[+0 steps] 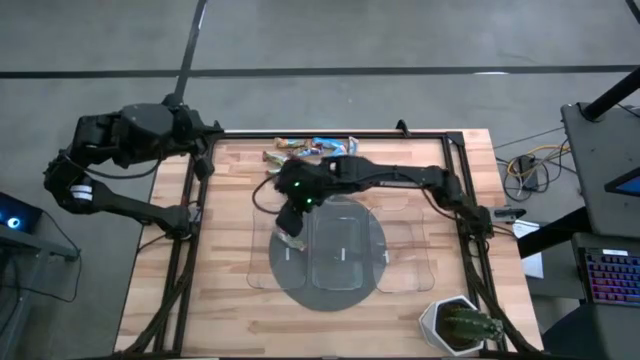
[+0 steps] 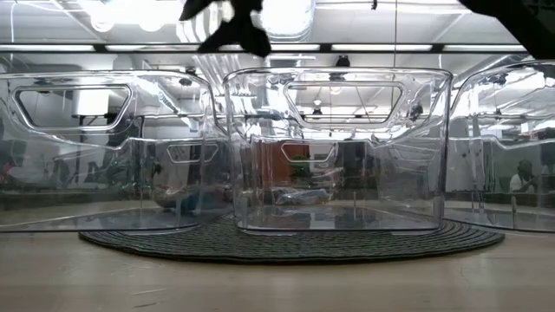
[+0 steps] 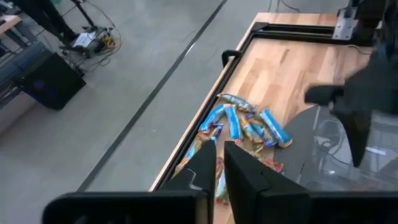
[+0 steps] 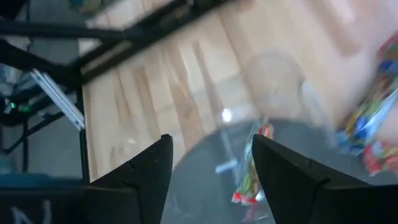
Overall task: Pick and place Granola Bars by type
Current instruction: Put the red granola bar into the left transparent bin
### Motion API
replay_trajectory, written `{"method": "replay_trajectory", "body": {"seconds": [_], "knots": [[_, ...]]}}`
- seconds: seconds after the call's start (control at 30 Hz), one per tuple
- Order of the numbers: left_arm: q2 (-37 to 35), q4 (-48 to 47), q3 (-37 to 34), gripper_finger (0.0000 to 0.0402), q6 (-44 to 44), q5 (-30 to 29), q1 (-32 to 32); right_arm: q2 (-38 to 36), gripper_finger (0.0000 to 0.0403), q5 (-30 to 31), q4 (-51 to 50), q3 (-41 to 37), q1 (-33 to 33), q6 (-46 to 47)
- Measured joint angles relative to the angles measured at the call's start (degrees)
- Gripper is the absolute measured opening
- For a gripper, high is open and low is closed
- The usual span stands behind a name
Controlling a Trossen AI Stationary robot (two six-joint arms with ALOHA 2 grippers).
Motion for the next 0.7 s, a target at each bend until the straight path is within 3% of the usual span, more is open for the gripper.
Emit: {"method": "replay_trajectory", "body": {"seconds": [0.23,0.4,0.53,0.7], "knots": [[0.4,1.0,0.0,0.0096,1.5,1.2,0.0,-7.2,0.021,3.5,3.9,0.0,0.0,-8.0],[0.8,1.6,0.0,0.0113,3.2,1.2,0.0,-12.1,0.02,3.9,4.4,0.0,0.0,-12.4],[0.8,2.7,0.0,0.0108,4.0,1.8,0.0,-15.9,0.0158,5.3,4.1,0.0,0.0,-15.0],[0.8,4.0,0.1,0.0093,5.2,4.8,0.0,-20.1,0.0076,8.4,2.9,0.0,-0.1,-18.1]]}}
